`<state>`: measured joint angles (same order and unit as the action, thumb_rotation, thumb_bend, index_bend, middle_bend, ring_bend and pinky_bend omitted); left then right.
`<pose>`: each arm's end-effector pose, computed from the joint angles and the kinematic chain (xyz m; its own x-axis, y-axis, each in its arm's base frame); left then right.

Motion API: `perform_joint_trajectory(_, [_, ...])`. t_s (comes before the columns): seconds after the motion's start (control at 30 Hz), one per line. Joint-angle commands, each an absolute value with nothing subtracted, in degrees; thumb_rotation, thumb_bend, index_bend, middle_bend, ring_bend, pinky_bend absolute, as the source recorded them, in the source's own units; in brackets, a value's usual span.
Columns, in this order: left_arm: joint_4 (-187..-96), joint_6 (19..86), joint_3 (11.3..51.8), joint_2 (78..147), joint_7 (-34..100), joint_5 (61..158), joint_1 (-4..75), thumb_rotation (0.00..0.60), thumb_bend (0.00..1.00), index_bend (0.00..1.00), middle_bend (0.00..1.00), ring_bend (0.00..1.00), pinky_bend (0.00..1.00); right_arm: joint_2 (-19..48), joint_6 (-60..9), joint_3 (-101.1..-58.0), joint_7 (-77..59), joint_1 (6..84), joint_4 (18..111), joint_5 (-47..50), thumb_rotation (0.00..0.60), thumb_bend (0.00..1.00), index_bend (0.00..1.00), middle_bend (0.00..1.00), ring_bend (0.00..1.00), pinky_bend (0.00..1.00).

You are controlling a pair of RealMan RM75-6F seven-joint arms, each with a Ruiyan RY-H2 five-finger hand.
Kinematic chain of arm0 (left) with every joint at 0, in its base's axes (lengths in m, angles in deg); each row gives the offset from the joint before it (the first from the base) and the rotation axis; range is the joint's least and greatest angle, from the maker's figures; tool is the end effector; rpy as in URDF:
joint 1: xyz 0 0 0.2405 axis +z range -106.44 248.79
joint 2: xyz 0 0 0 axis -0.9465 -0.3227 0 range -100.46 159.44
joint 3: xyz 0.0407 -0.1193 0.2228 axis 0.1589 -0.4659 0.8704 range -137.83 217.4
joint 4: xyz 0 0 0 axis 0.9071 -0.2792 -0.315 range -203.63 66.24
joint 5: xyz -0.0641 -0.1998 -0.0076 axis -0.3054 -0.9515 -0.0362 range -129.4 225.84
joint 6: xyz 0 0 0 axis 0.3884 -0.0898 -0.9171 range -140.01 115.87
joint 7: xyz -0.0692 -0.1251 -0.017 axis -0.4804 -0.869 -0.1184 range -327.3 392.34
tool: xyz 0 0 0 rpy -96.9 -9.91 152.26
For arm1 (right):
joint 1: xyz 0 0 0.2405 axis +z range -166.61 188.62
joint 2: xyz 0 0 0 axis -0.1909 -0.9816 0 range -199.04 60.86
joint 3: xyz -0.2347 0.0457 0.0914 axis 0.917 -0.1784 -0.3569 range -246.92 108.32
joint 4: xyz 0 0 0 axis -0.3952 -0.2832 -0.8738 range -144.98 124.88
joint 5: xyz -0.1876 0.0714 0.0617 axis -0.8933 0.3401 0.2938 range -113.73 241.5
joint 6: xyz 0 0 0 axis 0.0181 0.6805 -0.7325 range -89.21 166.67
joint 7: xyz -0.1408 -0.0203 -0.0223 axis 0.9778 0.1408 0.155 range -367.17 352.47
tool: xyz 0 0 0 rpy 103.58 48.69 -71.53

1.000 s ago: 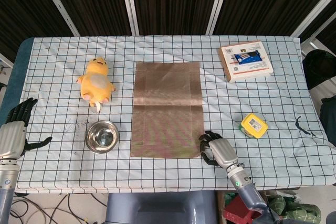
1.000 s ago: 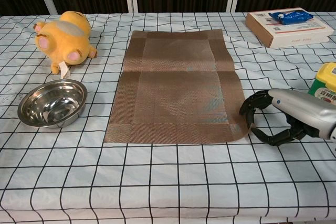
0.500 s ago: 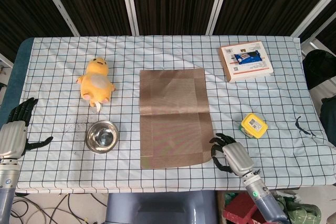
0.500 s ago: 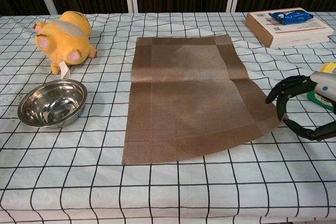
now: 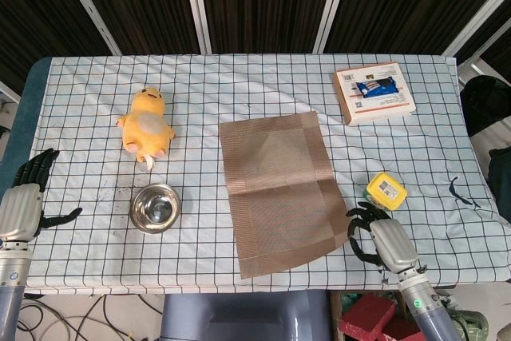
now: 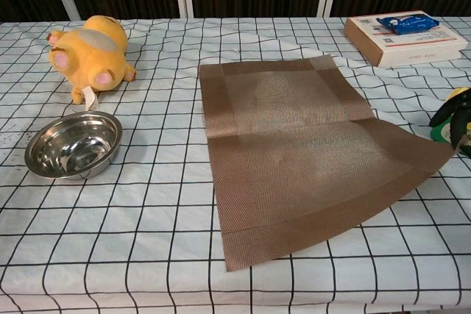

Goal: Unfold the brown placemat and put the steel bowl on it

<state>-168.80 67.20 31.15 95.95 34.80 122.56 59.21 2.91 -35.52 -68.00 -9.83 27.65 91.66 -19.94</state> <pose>-0.2753 0.2328 0.1426 0.2276 -0.0043 0.9738 0.9731 0.0392 -0.2272 -0.2367 -0.2086 0.0708 0.1122 -0.2649 0.9577 -0.9840 -0.1641 0.0699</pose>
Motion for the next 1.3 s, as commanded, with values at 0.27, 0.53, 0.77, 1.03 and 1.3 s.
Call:
perform_joint_trajectory(0.27, [-168.94,66.97,31.35,95.88,34.83,122.74,59.15,0.600,0.02,0.00,0.02,0.00,0.07,-2.68,-29.33,-79.30,-13.02,31.85,93.20,-4.03,0.600,0.48,0.64,0.28,0.13,0.22])
perform_joint_trajectory(0.53, [-169.05,67.01,31.23,96.00,35.20,122.46,59.08,0.600,0.02,0.00,0.02,0.00,0.07,-4.41,-22.89,-85.50,-8.89,37.56,89.35,7.20,0.600,0.48,0.65,0.28,0.13,0.22])
perform_joint_trajectory(0.77, [-169.10,66.99,31.22,95.97,35.36,122.27,59.08,0.600,0.02,0.00,0.02,0.00,0.07,-3.50,-17.84,-88.36,-4.03,42.78,83.86,17.02,0.600,0.48,0.66,0.29,0.13,0.22])
perform_joint_trajectory(1.03, [-169.20,66.97,31.28,95.84,35.37,122.23,59.13,0.600,0.02,0.00,0.02,0.00,0.07,-0.92,-15.25,-89.27,2.51,48.22,77.32,24.10,0.600,0.48,0.67,0.30,0.13,0.22])
perform_joint_trajectory(1.3, [-169.48,67.07,31.36,95.79,35.48,122.19,59.24,0.600,0.02,0.00,0.02,0.00,0.07,0.88,-15.40,-88.79,7.94,51.36,73.96,28.71,0.600,0.29,0.45,0.21,0.12,0.22])
